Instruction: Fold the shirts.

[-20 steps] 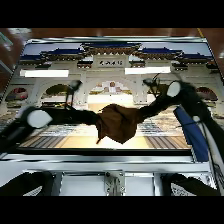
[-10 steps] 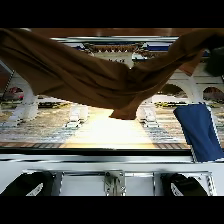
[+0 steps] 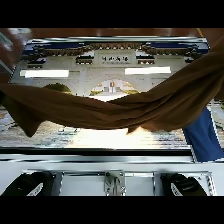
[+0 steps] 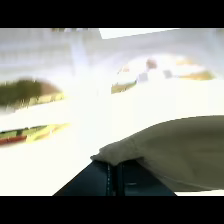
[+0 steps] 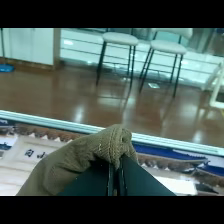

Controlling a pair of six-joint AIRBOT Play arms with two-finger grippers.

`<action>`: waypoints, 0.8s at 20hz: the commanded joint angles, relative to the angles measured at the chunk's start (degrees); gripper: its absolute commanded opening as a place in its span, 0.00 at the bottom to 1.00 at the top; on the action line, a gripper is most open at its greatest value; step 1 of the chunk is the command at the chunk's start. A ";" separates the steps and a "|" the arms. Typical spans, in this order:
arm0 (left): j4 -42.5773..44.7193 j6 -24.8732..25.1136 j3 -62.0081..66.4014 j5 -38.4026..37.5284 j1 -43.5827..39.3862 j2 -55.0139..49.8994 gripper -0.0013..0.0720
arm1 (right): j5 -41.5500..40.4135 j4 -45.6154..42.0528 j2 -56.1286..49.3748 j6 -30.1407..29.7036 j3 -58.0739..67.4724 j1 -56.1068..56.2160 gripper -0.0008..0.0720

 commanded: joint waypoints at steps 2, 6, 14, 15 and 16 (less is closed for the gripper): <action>2.40 -4.66 -15.89 -2.58 0.04 0.87 0.07 | 11.26 -2.27 -5.77 1.40 0.00 0.07 0.08; 2.40 -12.83 -34.88 12.83 0.07 0.11 0.07 | 24.28 -2.29 -17.16 1.46 -5.31 0.07 0.08; 2.10 -27.69 -45.66 35.76 0.07 -16.50 0.07 | -1.57 1.27 -45.81 15.96 -13.18 0.07 0.09; 1.75 -27.67 -45.66 35.91 0.07 -19.10 0.07 | -3.67 3.65 -48.02 17.31 -13.18 0.07 0.09; 1.36 -27.69 -45.66 35.80 0.07 -21.88 0.07 | -5.07 6.21 -49.70 18.12 -13.18 0.07 0.09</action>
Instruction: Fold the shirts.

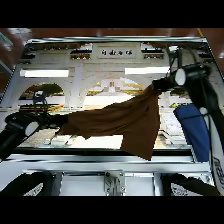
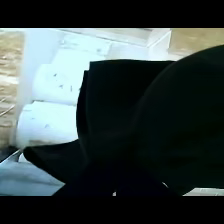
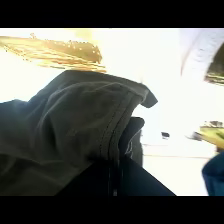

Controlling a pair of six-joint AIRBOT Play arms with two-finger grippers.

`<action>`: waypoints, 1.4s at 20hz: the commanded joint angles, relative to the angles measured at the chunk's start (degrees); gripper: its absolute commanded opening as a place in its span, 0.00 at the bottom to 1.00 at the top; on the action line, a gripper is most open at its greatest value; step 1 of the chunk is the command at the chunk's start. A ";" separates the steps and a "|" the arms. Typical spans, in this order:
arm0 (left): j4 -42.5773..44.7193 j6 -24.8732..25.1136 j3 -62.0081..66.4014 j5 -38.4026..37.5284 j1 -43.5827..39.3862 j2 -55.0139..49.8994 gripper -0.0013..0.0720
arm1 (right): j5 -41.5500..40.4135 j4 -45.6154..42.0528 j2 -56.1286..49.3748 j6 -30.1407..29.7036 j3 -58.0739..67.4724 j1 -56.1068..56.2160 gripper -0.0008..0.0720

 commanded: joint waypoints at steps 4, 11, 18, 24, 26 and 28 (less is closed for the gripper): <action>-8.22 -2.10 0.24 4.24 3.78 -11.34 0.28 | -9.25 8.68 -8.57 4.87 -0.48 0.04 0.68; -15.96 21.16 10.40 -14.67 20.41 -10.43 0.96 | 13.73 7.56 0.76 -10.45 -0.50 -10.23 0.95; -20.28 32.30 3.87 -14.62 32.89 -9.94 0.96 | 29.97 25.59 1.29 -19.21 -5.03 -30.75 0.95; -30.99 38.77 -1.05 -4.17 33.22 -16.00 0.96 | 29.27 28.68 1.29 -19.19 -9.94 -32.85 0.95; -34.18 41.81 -1.05 -3.28 33.22 -17.92 0.95 | 29.11 29.24 1.29 -19.17 -9.97 -32.83 0.95; -36.48 43.76 -1.05 -3.19 33.22 -19.67 0.94 | 28.70 29.88 1.29 -18.88 -9.97 -32.83 0.95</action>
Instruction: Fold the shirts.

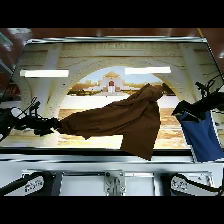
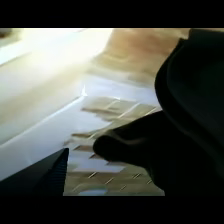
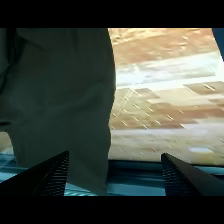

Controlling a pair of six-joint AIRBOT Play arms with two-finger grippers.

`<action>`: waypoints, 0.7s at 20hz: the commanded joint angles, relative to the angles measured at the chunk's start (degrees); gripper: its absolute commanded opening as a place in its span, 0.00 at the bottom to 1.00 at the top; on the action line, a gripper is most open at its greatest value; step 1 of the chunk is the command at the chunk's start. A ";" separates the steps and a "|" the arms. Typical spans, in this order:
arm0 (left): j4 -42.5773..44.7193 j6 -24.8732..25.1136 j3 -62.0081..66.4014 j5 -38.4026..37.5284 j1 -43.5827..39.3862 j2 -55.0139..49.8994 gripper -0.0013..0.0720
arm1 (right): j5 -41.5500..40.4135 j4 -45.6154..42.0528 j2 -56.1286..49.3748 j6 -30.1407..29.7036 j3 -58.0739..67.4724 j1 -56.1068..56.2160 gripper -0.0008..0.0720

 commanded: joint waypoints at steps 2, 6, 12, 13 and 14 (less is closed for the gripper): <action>-6.16 4.04 -0.44 1.97 0.20 -4.02 0.93 | -0.09 1.88 0.04 0.94 -0.50 -0.37 0.95; -9.29 4.02 -0.44 1.92 0.20 -5.42 0.48 | 0.42 0.70 0.04 2.51 -0.50 -0.37 0.95; -10.16 4.92 -0.44 -1.51 0.22 -4.83 0.07 | -1.38 -1.25 0.02 3.91 -7.63 -0.37 0.95; -10.19 5.25 -0.44 -2.25 0.22 -4.31 0.07 | -2.60 -0.24 -0.02 3.89 -9.66 -0.37 0.95; -10.16 5.33 -0.44 -2.95 0.22 -3.43 0.07 | -3.74 0.22 -0.20 3.87 -11.34 -0.33 0.95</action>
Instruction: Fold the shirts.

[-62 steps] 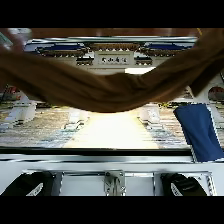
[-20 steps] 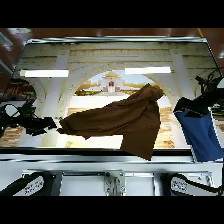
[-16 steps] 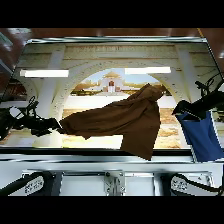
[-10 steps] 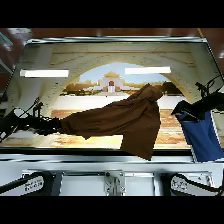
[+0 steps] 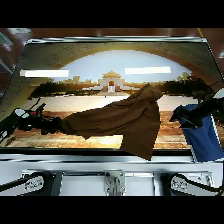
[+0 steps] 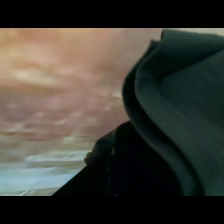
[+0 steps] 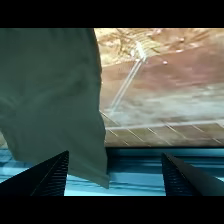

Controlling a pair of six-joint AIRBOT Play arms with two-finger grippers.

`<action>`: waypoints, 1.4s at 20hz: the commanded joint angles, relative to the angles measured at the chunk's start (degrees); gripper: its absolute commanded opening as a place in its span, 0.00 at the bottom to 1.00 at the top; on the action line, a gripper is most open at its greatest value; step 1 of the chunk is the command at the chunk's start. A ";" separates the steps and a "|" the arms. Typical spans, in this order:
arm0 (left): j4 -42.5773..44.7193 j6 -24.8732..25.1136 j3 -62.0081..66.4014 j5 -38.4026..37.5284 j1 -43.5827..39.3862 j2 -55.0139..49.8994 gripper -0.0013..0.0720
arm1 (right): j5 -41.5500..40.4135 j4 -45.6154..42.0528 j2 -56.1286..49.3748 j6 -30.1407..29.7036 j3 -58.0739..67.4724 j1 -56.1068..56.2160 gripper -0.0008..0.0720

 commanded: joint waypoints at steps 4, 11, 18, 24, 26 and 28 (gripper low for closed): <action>-0.42 0.63 -0.02 -3.45 0.04 6.23 0.07 | -8.44 6.19 -2.05 -0.85 -9.42 0.11 0.95; -0.48 0.35 -0.02 -4.42 0.04 12.55 0.07 | -19.61 12.66 -8.63 -3.32 -10.03 6.23 0.85; -0.46 -0.44 1.51 -4.33 0.02 13.94 0.07 | -22.34 13.38 -9.79 -3.30 -8.07 9.62 0.08; -0.44 1.49 21.11 -5.84 0.04 24.55 0.07 | -18.40 22.29 9.05 -19.34 7.52 9.62 0.08; -0.42 1.44 32.39 -5.31 0.04 29.53 0.07 | -22.34 22.25 17.51 -19.15 16.52 9.62 0.08; -0.39 0.35 44.00 -2.58 0.07 33.51 0.07 | -27.61 21.64 25.33 -18.93 25.57 9.62 0.08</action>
